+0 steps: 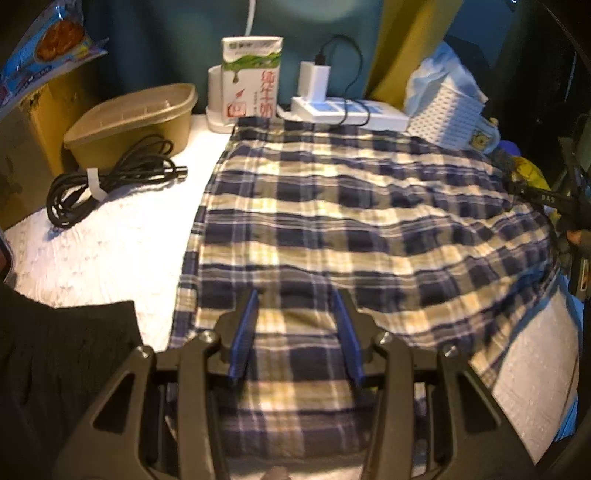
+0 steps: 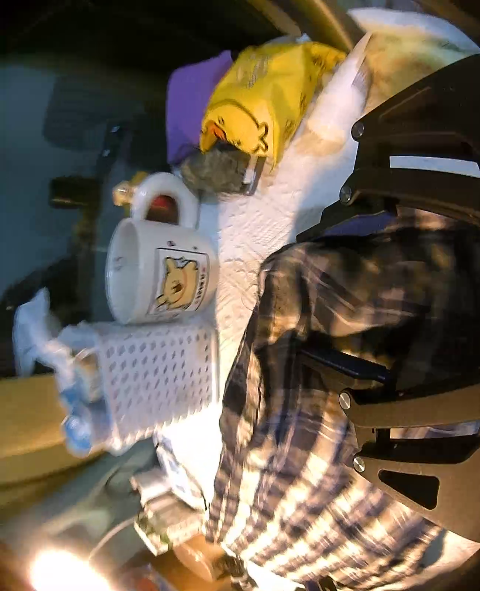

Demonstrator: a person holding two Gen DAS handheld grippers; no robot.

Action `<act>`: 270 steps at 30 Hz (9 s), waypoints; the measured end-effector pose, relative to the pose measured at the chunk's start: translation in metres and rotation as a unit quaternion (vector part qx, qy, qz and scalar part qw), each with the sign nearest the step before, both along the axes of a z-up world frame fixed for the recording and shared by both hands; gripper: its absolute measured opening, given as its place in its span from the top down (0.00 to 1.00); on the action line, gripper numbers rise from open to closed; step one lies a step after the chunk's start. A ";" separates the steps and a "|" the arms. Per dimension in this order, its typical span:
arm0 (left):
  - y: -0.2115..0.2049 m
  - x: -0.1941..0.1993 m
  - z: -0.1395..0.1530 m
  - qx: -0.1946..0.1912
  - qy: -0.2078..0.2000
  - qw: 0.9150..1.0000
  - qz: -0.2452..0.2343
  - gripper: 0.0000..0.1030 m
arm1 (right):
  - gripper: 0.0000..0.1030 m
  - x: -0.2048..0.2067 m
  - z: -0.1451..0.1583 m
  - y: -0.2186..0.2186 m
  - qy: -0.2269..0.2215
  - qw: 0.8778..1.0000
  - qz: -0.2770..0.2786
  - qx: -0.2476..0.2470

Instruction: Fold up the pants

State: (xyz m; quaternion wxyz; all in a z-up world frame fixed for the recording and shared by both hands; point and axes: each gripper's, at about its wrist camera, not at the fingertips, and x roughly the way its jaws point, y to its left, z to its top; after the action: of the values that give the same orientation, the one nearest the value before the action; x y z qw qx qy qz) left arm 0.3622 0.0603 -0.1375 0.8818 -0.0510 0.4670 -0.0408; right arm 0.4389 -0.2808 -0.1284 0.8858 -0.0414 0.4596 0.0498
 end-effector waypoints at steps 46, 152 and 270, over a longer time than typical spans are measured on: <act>0.019 -0.005 0.013 -0.009 -0.028 0.999 0.038 0.57 | 0.61 -0.082 0.065 -0.015 -0.096 0.995 -0.032 0.000; 0.069 -0.069 0.030 -0.093 -0.059 0.994 -0.002 0.33 | 0.41 -0.092 0.023 0.254 0.010 0.982 0.169 0.081; -0.029 0.044 0.087 -0.088 -0.073 0.989 -0.093 0.31 | 0.43 -0.139 0.028 0.148 -0.021 0.973 0.231 0.019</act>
State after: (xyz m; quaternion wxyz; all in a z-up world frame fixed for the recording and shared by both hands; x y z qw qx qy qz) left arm 0.4063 0.0312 -0.0504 0.8979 -0.0817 0.3990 -0.1673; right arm 0.2996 -0.1325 -0.1004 0.8606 -0.1308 0.4178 0.2603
